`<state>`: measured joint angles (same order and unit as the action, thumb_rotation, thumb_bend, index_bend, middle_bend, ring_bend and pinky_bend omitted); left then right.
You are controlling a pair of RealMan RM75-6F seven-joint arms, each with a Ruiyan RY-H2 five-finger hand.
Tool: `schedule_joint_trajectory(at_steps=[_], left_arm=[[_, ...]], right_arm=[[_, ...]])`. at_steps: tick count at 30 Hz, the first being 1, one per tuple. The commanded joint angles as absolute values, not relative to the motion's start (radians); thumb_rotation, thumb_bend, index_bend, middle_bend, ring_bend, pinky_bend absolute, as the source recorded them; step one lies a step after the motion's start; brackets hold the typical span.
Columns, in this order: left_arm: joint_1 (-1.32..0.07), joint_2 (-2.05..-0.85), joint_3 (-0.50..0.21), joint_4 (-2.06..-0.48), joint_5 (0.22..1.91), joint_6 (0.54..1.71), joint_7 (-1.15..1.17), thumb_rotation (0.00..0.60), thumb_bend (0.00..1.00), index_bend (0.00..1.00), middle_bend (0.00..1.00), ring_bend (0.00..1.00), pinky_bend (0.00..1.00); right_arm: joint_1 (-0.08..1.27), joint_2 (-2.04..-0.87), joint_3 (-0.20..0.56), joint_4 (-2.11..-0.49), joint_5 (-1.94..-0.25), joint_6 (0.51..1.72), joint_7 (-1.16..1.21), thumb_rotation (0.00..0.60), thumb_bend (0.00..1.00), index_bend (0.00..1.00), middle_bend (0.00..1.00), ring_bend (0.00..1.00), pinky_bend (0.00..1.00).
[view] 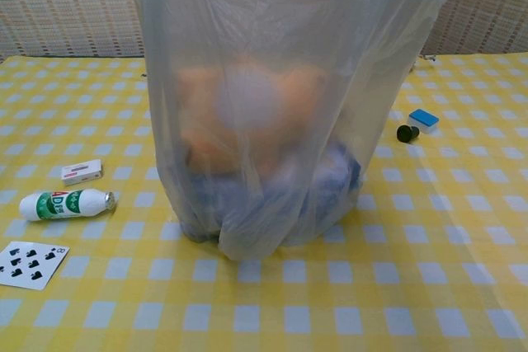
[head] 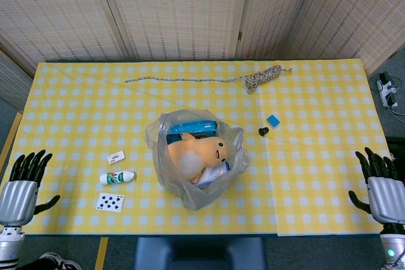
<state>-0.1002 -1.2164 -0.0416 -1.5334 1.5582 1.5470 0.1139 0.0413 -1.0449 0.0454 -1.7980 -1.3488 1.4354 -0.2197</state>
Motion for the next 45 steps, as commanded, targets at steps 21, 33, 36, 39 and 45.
schedule_joint_trajectory(at_steps=[21, 33, 36, 39, 45], left_arm=[[-0.424, -0.828, -0.055, -1.851, 1.731, 1.259, -1.213, 0.6, 0.15, 0.09, 0.13, 0.1, 0.18], [-0.59, -0.807, -0.018, -1.835, 1.91, 1.245, -1.602, 0.6, 0.15, 0.06, 0.08, 0.05, 0.12], [-0.633, -0.821, -0.015, -1.813, 1.922, 1.236, -1.639, 0.6, 0.14, 0.06, 0.08, 0.05, 0.11], [-0.661, -0.829, -0.015, -1.807, 1.92, 1.241, -1.665, 0.6, 0.14, 0.06, 0.08, 0.05, 0.11], [-0.704, -0.845, -0.019, -1.8, 1.899, 1.245, -1.692, 0.6, 0.14, 0.06, 0.08, 0.05, 0.1]], right_arm=[[0.056, -1.019, 0.019, -1.787, -1.41, 1.382, -0.121, 0.6, 0.32, 0.0, 0.0, 0.0, 0.0], [0.059, -1.001, 0.018, -1.786, -1.406, 1.367, -0.086, 0.6, 0.32, 0.0, 0.0, 0.0, 0.0], [0.055, -0.996, 0.011, -1.79, -1.416, 1.369, -0.086, 0.6, 0.32, 0.0, 0.0, 0.0, 0.0], [0.051, -0.995, 0.01, -1.792, -1.415, 1.377, -0.094, 0.6, 0.32, 0.0, 0.0, 0.0, 0.0], [0.047, -0.999, 0.013, -1.793, -1.41, 1.386, -0.101, 0.6, 0.32, 0.0, 0.0, 0.0, 0.0]])
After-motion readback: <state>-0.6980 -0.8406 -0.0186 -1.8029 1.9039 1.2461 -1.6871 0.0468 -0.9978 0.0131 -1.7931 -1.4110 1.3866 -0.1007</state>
